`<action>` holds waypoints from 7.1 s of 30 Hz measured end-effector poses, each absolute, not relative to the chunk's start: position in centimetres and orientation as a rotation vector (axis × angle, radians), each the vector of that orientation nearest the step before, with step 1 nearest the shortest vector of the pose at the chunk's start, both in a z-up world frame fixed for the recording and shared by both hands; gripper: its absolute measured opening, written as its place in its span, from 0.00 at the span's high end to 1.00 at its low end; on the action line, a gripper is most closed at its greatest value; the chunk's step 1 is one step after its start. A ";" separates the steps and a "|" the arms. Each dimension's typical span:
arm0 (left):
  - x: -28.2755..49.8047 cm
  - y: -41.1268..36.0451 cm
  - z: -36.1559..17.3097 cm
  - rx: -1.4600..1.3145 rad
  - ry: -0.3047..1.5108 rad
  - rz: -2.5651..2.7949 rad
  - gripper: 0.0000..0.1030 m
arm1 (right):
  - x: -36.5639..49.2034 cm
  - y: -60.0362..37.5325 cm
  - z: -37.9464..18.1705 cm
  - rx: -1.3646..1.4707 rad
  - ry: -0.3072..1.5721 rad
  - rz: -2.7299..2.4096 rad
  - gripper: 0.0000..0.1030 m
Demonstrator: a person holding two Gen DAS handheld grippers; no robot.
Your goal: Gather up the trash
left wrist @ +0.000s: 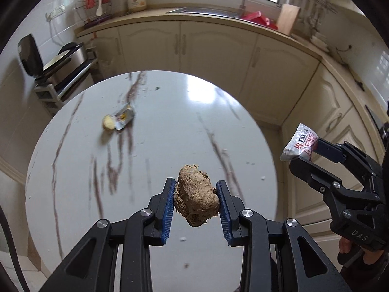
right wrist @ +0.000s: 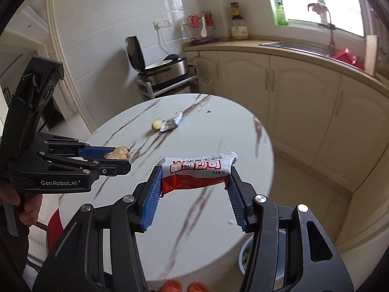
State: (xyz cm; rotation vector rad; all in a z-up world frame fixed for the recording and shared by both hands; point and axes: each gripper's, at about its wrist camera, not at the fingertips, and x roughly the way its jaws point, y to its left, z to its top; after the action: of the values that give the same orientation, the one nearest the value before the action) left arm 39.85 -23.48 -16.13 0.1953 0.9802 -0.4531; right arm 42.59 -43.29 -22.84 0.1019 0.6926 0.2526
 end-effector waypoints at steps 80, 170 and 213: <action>58.6 -11.5 -24.3 -0.026 1.052 -0.198 0.20 | 63.0 -32.7 -30.1 -0.031 0.939 0.318 0.19; 41.1 -45.2 -22.4 0.343 1.029 -0.624 0.23 | 37.0 -64.3 -35.4 0.482 0.795 -0.057 0.32; -7.9 -12.2 -12.0 -0.004 0.226 0.013 0.01 | 18.0 -25.4 -8.5 -0.053 0.251 0.254 0.00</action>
State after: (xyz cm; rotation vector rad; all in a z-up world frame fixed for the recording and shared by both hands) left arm -7.89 -12.24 -12.01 -0.0036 0.2257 0.0125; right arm 18.02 -25.38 -8.49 -0.0532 0.2507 0.2537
